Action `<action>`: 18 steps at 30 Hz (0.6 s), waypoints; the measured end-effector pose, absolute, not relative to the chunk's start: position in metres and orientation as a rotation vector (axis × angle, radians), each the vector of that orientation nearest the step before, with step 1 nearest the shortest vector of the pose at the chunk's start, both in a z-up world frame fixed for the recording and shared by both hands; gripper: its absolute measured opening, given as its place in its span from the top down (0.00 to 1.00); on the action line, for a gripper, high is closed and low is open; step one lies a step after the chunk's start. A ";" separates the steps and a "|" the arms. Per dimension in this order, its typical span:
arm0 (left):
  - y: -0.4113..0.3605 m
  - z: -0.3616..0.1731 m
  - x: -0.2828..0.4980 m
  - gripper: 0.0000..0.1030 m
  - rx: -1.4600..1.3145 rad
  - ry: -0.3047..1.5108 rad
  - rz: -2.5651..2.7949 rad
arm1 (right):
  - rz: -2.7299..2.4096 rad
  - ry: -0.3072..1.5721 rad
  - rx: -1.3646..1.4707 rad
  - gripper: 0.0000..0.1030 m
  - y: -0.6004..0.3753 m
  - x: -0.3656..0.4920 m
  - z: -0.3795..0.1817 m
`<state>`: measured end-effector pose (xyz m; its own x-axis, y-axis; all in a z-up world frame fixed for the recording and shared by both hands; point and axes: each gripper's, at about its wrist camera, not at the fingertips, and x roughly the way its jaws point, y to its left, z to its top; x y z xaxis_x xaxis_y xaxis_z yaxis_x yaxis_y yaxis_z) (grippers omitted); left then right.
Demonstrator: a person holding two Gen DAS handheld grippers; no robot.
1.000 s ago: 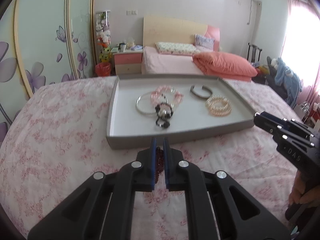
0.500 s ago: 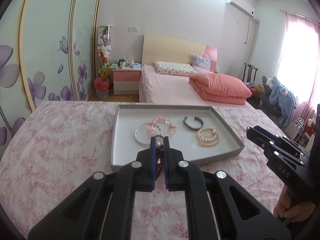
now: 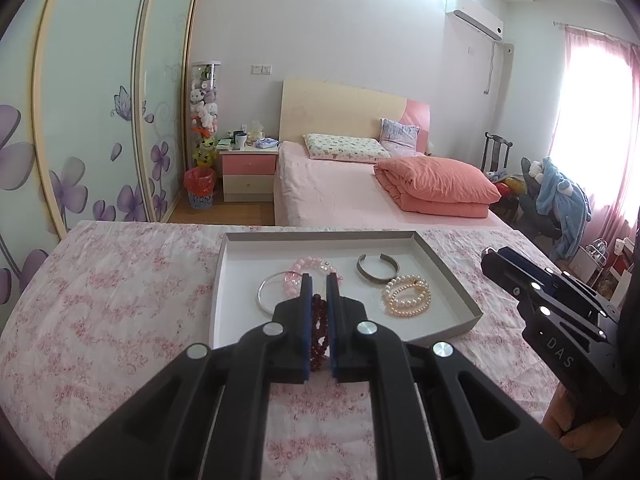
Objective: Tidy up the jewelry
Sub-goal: 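Lift and carry the silver ring and dark red bracelet into the tray with both tools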
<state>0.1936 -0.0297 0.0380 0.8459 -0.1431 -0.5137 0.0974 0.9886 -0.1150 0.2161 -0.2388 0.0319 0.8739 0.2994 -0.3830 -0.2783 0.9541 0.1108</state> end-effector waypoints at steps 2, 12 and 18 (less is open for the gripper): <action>-0.031 0.037 0.197 0.92 -0.084 0.550 -0.127 | 0.300 0.407 0.051 0.78 -0.238 0.219 0.032; -0.033 0.034 0.225 0.92 -0.080 0.544 -0.124 | 0.276 0.411 0.063 0.78 -0.238 0.248 0.028; -0.030 0.026 0.245 0.92 -0.087 0.556 -0.126 | 0.273 0.435 0.090 0.78 -0.238 0.271 0.021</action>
<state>0.2454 -0.0303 0.0261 0.8421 -0.1422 -0.5203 0.0952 0.9887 -0.1160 0.2708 -0.2377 0.0207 0.8710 0.2796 -0.4040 -0.2415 0.9597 0.1436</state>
